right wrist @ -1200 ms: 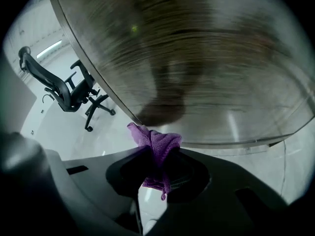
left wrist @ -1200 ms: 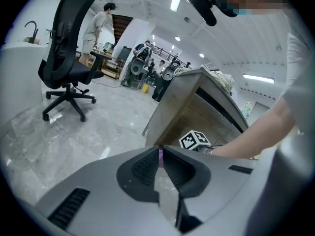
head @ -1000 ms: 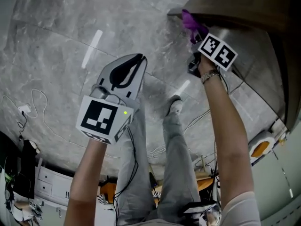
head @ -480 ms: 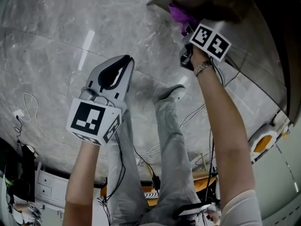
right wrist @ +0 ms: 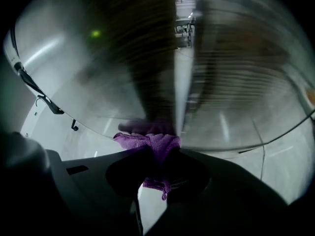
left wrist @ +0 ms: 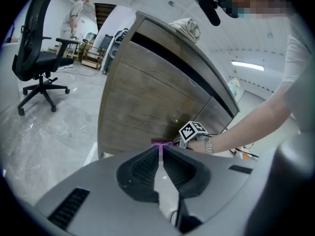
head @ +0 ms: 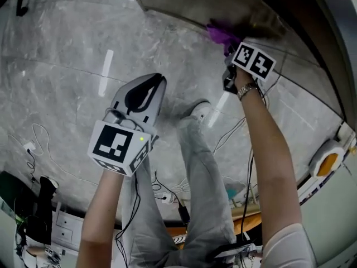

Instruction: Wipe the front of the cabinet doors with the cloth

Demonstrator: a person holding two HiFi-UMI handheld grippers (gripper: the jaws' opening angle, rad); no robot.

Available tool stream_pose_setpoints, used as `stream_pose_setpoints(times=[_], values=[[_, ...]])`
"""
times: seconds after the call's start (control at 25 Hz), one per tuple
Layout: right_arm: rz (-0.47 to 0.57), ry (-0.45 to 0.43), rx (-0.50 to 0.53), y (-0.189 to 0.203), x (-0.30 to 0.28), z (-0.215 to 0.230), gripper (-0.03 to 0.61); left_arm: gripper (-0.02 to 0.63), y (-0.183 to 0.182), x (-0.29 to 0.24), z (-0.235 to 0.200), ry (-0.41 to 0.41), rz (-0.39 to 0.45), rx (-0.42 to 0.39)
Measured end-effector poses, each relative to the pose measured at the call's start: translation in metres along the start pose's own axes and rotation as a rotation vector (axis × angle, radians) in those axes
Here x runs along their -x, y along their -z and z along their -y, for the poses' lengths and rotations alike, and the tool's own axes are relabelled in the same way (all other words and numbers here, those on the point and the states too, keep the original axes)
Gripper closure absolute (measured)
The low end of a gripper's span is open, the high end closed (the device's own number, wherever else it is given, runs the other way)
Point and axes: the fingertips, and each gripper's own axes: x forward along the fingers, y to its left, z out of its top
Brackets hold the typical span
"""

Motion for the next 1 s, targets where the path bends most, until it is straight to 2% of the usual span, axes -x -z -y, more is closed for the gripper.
stream_pose_setpoints(times=[0.2,0.6,0.8,1.0], values=[[0.010,0.043,-0.039,0.004,0.032,0.100,0.488,0.591,0.003,-0.049,0.076,0.061,-0.026,-0.040],[0.050,0.164,-0.166,0.030,0.076,0.285,0.488,0.591,0.047,-0.132,0.206,0.198,-0.128,-0.116],[0.064,0.234,-0.210,0.045,0.099,0.353,0.488,0.591,0.056,-0.153,0.233,0.221,-0.146,-0.142],[0.088,0.274,-0.266,0.055,0.114,0.377,0.488,0.591,0.055,-0.158,0.234,0.210,-0.144,-0.145]])
